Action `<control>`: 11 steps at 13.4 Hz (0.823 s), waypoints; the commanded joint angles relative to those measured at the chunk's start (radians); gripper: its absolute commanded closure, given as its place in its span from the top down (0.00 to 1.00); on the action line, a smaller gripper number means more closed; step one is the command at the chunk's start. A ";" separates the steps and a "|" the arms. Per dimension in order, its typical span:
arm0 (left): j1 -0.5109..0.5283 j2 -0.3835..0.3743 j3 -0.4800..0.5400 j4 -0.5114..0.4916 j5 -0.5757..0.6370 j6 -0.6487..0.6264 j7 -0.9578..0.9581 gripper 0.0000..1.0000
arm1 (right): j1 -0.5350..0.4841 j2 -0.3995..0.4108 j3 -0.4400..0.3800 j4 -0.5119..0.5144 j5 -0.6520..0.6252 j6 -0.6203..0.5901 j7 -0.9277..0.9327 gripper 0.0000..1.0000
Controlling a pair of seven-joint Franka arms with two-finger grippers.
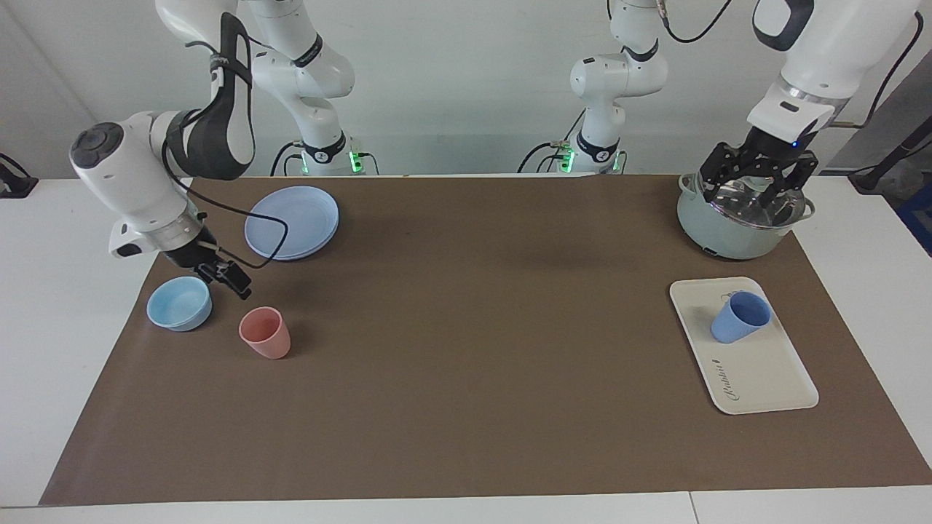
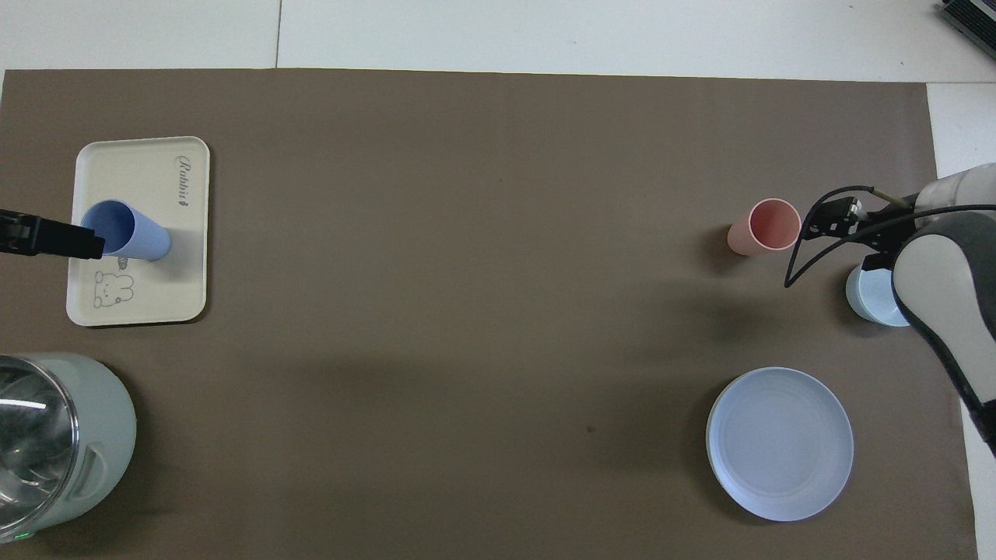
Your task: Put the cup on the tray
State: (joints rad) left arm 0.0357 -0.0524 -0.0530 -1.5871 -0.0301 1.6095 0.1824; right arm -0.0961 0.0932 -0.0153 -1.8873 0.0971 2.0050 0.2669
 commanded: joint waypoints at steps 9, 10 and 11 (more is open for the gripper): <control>-0.026 -0.018 0.002 -0.053 0.018 0.009 -0.023 1.00 | 0.134 -0.081 0.012 0.281 -0.076 -0.364 -0.032 1.00; -0.028 -0.020 0.002 -0.057 0.018 0.006 -0.020 1.00 | 0.136 -0.081 0.012 0.290 -0.095 -0.371 -0.032 1.00; -0.028 -0.021 0.001 -0.060 0.018 0.007 -0.021 1.00 | 0.139 -0.084 0.014 0.286 -0.103 -0.370 -0.041 1.00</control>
State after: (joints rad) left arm 0.0278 -0.0451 -0.0593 -1.6113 -0.0297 1.6036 0.1771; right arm 0.0426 -0.0131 -0.0053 -1.6360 0.0329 1.6577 0.2467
